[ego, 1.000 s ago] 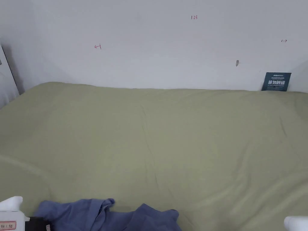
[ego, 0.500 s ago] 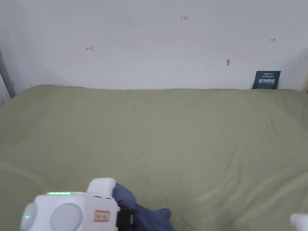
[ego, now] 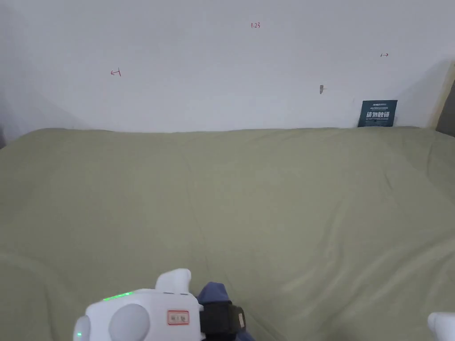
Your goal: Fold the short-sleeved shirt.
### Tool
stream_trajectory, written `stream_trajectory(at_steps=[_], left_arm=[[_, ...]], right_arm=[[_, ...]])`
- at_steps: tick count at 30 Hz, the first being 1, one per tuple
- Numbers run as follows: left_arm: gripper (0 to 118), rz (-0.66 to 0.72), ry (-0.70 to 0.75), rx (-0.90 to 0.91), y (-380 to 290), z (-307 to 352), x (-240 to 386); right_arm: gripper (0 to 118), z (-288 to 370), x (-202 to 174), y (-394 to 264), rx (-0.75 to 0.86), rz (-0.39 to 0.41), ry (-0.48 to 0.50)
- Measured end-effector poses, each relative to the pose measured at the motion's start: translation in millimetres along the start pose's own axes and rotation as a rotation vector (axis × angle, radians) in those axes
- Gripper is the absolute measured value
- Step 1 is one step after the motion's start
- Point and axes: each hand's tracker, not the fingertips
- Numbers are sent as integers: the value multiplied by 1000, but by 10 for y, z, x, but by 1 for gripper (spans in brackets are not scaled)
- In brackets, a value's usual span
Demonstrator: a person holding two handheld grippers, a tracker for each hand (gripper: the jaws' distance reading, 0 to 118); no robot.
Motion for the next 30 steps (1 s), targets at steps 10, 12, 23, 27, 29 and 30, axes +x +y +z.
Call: stream_trajectory(at_steps=[10, 12, 23, 27, 29, 30], left_arm=[[7, 221, -167, 85, -213, -206, -651], [7, 218, -189, 57, -265, -426, -619], [7, 130, -214, -33, -633, -1053, -197], [7, 190, -230, -32, -573, -945, -229], [7, 168, -256, 36, -516, -677, -210], [7, 137, -288, 74, -480, -496, -203]], right_arm=[[3, -90, -106, -41, -16, 23, 38], [3, -93, -90, -56, -20, 15, 35], [3, -51, 29, -109, -25, -22, -10], [3, -68, 2, -108, -23, -21, -3], [3, -94, -26, -97, -20, -15, 10], [3, -119, -41, -81, -22, -11, 28]])
